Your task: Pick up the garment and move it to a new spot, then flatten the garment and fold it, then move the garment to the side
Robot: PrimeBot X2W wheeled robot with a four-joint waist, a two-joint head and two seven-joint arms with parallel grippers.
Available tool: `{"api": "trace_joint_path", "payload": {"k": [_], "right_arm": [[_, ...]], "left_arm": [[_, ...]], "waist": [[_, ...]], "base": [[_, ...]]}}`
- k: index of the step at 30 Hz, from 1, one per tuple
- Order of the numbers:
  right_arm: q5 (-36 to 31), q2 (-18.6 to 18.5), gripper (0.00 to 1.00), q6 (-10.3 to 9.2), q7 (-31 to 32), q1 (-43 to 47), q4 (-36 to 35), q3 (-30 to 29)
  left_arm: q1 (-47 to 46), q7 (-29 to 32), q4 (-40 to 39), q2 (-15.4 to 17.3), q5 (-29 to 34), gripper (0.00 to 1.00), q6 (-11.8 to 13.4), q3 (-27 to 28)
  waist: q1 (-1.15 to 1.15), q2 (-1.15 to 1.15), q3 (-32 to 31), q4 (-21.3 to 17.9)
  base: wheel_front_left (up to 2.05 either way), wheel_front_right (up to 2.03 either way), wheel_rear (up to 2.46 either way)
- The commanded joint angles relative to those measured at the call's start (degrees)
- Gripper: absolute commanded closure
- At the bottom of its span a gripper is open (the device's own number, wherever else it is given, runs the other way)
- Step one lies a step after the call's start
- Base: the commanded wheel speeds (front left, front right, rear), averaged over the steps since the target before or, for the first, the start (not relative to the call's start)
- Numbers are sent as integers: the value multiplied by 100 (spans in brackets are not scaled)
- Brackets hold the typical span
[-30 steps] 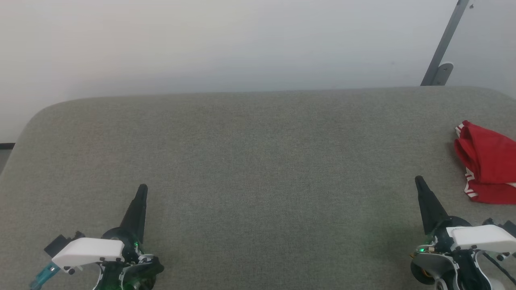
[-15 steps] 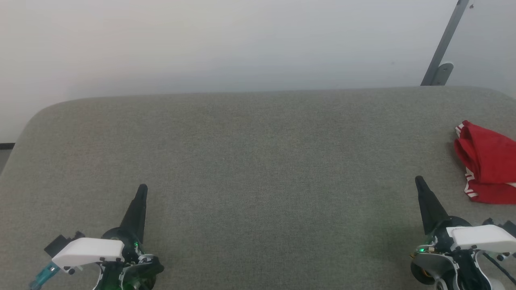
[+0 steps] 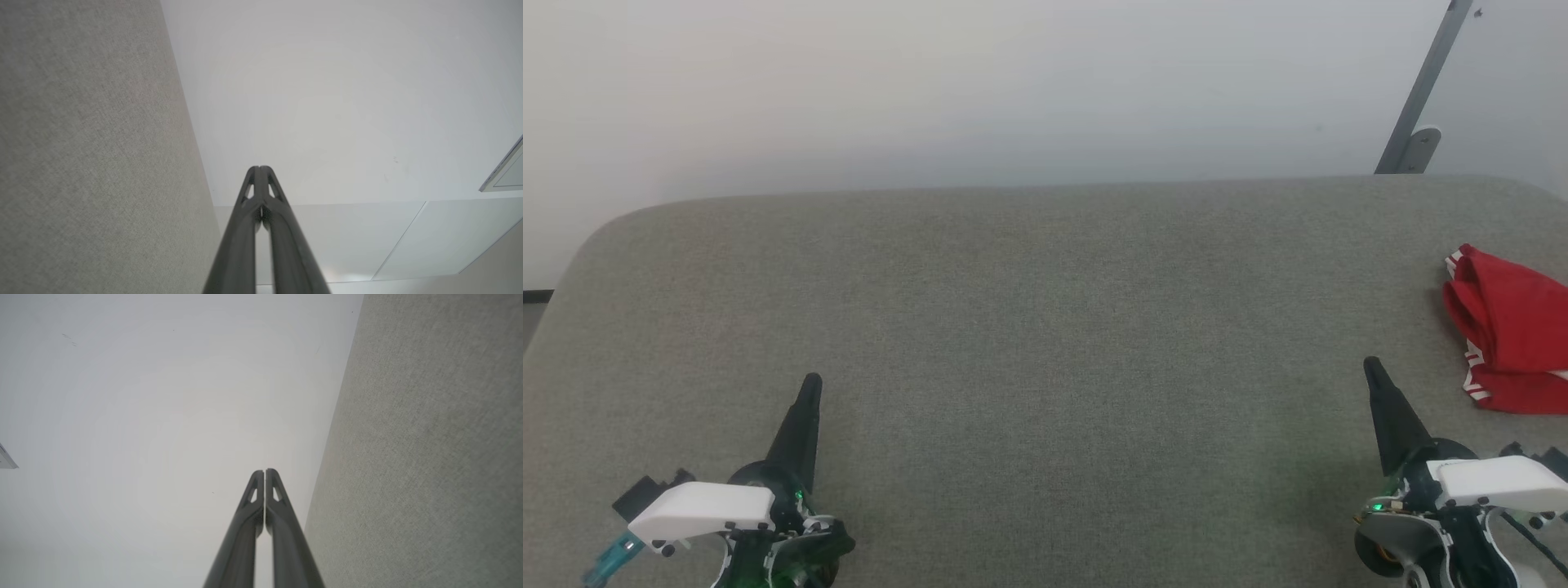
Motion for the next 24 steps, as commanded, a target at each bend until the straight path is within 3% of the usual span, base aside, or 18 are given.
{"api": "trace_joint_path", "payload": {"k": [1,24], "right_arm": [[26,20,100,0,16,-31,-24,2],[26,20,100,0,16,-31,-24,2]], "left_arm": [[-61,18,-3,-16,-21,100,-27,12],[-61,17,-3,-16,-22,100,-27,10]], "waist": [[0,0,0,0],[0,0,0,0]], "base": [[0,0,0],[0,0,0]]}}
